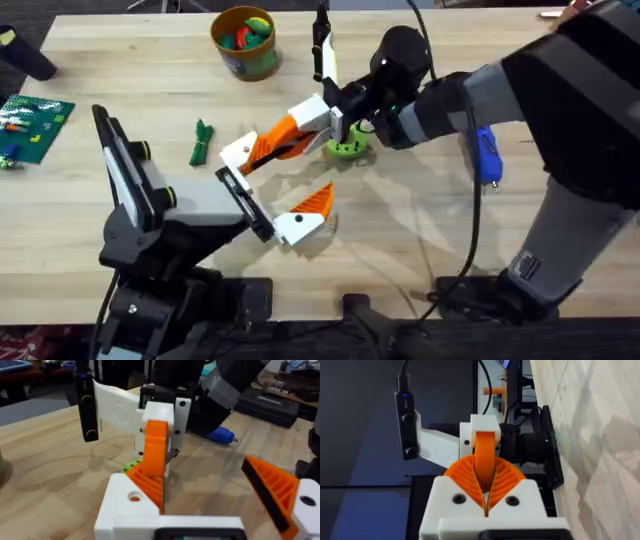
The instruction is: Pick up the gripper from the table and insert it into the empty holder that is missing its gripper. Then pick up a screw, insert it into the mounting hole, and use the screwdriver to tighten it. Finally, clean up the table by picking up the vegetable and placing it into the bucket.
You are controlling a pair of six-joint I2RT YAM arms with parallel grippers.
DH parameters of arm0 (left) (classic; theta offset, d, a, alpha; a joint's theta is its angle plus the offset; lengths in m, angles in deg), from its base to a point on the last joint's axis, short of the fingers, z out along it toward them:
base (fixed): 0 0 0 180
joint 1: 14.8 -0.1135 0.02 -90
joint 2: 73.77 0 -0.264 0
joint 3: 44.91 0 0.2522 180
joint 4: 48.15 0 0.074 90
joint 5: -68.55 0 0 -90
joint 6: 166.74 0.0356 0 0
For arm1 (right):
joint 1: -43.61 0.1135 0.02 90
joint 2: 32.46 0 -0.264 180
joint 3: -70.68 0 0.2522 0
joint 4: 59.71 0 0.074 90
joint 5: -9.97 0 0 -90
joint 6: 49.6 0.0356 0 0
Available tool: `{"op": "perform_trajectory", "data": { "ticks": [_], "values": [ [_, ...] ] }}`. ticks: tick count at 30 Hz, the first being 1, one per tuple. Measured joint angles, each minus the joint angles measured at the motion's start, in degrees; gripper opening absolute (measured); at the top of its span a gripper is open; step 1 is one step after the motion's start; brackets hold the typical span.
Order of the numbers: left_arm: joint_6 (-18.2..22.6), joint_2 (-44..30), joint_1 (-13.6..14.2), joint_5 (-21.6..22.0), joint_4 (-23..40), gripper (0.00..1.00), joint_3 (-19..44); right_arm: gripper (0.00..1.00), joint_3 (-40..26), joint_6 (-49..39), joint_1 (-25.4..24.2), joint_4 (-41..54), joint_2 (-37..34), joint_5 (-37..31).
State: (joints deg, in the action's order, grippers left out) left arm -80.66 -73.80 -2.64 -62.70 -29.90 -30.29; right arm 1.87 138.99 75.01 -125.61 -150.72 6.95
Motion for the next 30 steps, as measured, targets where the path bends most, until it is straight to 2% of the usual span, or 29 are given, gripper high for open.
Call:
{"op": "perform_trajectory", "data": {
  "ticks": [11,30],
  "values": [
    [-0.67,0.0,-0.1,0.6,0.02,0.992,0.0,0.023,-2.16,0.0,0.15,-0.33,-2.2,0.09],
    [-0.85,-0.01,-0.11,0.62,0.02,0.992,0.0,0.021,-2.23,0.0,0.2,-0.42,-2.25,0.09]
  ]
}}
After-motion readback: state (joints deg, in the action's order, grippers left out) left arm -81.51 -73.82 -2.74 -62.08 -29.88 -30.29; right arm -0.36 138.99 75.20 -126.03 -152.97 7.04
